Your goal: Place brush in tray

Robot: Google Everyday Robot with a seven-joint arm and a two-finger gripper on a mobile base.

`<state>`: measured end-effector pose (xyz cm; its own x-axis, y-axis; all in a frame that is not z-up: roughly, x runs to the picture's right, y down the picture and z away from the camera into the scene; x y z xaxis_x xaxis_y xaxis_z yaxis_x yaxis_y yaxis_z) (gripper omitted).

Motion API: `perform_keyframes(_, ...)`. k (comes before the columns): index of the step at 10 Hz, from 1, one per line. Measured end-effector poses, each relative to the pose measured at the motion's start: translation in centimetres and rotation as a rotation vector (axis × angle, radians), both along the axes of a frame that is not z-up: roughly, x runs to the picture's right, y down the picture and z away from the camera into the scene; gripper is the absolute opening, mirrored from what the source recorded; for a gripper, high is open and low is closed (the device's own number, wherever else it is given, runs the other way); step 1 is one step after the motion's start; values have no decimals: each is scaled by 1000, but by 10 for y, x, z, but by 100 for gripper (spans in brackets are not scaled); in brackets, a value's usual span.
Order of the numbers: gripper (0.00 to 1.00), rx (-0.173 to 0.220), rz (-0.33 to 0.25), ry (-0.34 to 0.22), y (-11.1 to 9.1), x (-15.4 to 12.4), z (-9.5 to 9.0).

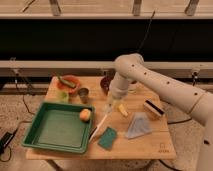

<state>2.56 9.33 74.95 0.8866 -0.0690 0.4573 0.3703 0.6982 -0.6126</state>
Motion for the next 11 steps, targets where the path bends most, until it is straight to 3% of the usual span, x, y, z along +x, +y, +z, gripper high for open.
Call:
perform_keyframes(1, 0, 10, -2, -2, -1, -21, 1)
perform_keyframes(3, 0, 47, -30, 4, -6, -34, 2)
perform_keyframes(5, 0, 86, -53, 29, -14, -29, 6)
perform_keyframes(7, 0, 117, -64, 58, -24, -6, 11)
perform_keyframes(11, 0, 196, -55, 133, -60, 65, 8)
